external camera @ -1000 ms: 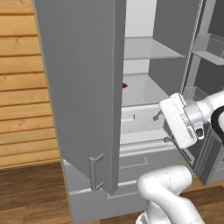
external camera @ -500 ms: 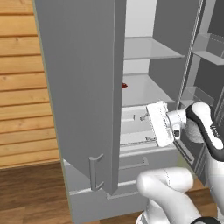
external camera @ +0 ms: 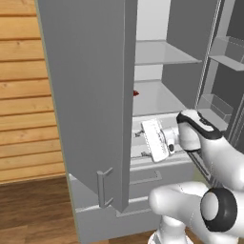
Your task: Take the strawberry from the fridge and place it on top of the pancake, located on the dining counter.
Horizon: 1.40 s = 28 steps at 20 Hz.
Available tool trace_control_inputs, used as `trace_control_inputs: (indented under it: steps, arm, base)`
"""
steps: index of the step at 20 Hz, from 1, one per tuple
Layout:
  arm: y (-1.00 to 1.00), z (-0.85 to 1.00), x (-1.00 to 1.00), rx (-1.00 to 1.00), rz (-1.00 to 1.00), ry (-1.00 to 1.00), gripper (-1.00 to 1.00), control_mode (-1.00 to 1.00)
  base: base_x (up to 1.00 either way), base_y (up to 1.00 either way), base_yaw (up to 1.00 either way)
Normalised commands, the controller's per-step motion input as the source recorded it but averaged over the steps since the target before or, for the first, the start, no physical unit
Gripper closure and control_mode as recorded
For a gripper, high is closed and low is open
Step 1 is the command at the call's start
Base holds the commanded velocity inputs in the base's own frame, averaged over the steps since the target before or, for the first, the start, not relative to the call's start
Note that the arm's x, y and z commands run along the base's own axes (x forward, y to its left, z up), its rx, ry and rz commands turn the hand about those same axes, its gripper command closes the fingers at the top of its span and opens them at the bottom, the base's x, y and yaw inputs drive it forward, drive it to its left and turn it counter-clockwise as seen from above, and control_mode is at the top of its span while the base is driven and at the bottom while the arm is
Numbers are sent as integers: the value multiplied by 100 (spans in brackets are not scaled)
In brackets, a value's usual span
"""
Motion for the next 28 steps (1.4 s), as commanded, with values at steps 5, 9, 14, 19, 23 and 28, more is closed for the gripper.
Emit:
trace_control_inputs:
  steps: [5,9,14,19,23,28]
  arm:
    - [69,-24,7,0,7,0,-100,-100]
    - [79,-15,-1,0,0,0,-100,-100]
    - [90,-17,-21,0,0,1,-100,-100]
    - [100,-17,-34,-3,0,1,-100,-100]
    - [83,-11,-22,-3,0,5,-100,-100]
    - [68,-8,-13,-1,0,3,-100,-100]
  base:
    - [0,0,0]
    - [0,0,0]
    - [0,0,0]
    - [0,0,0]
    - [0,0,0]
    - [0,0,0]
